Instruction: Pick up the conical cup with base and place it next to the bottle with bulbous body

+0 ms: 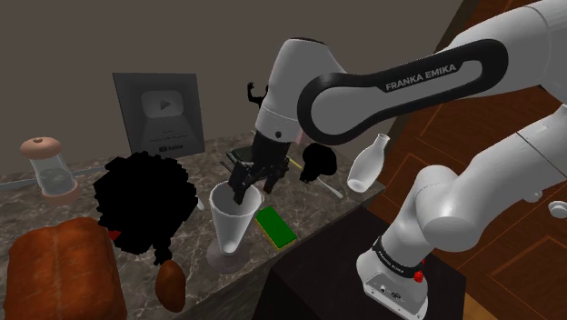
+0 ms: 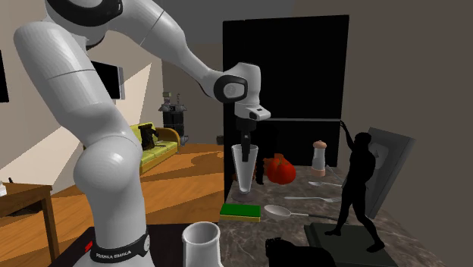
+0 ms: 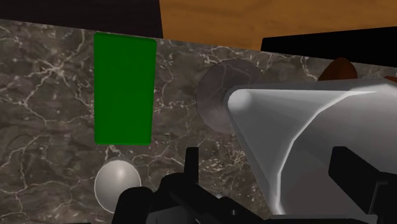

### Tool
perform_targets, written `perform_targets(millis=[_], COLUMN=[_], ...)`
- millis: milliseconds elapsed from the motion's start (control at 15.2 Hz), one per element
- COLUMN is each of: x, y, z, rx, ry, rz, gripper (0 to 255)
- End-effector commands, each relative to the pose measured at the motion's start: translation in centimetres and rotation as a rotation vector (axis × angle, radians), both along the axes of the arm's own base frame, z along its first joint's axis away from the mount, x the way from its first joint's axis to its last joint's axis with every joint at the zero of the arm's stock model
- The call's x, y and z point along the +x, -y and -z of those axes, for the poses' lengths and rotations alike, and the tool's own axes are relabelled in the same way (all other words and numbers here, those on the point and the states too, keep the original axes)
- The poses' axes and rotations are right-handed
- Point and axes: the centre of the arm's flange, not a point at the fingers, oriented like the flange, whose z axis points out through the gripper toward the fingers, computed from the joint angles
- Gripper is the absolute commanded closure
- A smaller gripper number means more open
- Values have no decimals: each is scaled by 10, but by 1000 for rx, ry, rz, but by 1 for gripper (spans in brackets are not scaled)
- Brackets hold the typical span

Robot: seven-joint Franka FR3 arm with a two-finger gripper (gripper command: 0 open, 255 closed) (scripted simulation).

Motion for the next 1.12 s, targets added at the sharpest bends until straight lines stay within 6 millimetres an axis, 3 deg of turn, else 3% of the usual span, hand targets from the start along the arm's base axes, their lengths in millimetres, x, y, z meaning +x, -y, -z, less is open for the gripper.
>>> perform_targets(millis=[0,198,264,858,1056], x=[0,0,0,0,0], y=[0,0,0,0,0], z=[0,0,0,0,-15], rx=[0,0,0,0,0], ry=[0,0,0,0,0], rz=[0,0,0,0,0], gripper=[0,0,255,255,255])
